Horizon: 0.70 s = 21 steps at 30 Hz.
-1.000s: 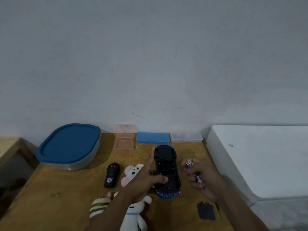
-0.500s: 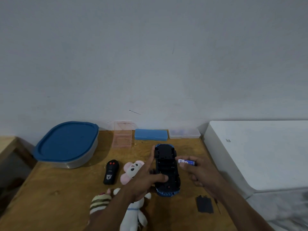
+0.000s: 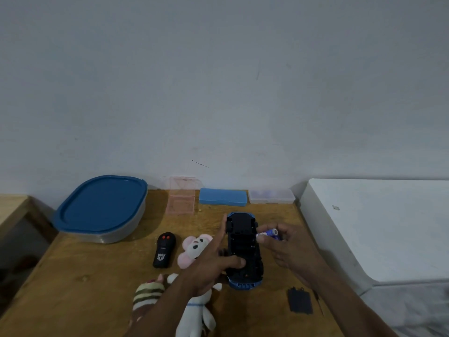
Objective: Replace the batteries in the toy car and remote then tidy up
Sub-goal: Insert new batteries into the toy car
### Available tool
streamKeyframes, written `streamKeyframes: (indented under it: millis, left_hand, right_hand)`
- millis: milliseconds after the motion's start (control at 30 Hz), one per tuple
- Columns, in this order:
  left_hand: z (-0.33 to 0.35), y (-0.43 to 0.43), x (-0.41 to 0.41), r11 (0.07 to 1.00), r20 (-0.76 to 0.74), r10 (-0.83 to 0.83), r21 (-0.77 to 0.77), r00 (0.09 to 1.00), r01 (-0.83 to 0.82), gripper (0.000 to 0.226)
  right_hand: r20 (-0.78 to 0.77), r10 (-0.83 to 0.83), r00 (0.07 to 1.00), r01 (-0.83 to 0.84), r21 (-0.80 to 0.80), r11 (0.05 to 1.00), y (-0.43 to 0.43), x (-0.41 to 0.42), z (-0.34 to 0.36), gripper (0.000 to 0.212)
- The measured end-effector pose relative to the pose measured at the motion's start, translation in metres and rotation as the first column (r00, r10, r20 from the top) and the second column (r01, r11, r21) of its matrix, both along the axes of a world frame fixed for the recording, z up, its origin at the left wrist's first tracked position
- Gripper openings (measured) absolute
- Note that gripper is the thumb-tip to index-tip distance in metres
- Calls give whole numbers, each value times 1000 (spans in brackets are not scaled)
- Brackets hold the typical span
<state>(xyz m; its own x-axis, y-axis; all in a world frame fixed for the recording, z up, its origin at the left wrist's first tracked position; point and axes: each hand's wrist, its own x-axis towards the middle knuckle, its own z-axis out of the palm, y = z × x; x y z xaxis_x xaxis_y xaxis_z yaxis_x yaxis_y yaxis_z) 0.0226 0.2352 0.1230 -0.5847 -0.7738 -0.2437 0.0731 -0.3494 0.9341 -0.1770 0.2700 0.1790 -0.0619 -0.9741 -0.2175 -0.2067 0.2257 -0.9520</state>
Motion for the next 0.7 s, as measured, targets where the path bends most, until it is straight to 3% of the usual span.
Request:
streamKeyframes:
  millis: [133,267,367,500,633,700]
  left_hand:
    - [-1,0,1,1000,-5,8,24,1000,-7,106]
    - [0,-2,-1,1000,-2,2,27,1000,-2,106]
    - [-1,-2,-1,1000,-8,-11,25,1000,11,107]
    - [-4,-3,-2,999,-9,-6,32,1000,7,108]
    - [-4,-3,-3,1000,-11,-16,22,1000,16,107]
    - [-3,-2,-3,1000,-11,-24,14,1000,24,107]
  right_hand:
    - [74,15,997,-14,-6,1000,0,-1,-1,16]
    - [50,20,999,-19,-15,1000,-1,0,-1,21]
    - [-77,-26,997,26,1,1000,-3,-1,-3,29]
    - [-399,23,917,-48,-52,998,-4,-7,-6,35]
    - [-540,63,840,-137,-99,986,-9,-1,-5,12]
    - [-616,70,785,-167,-102,981,-10,4,0,19]
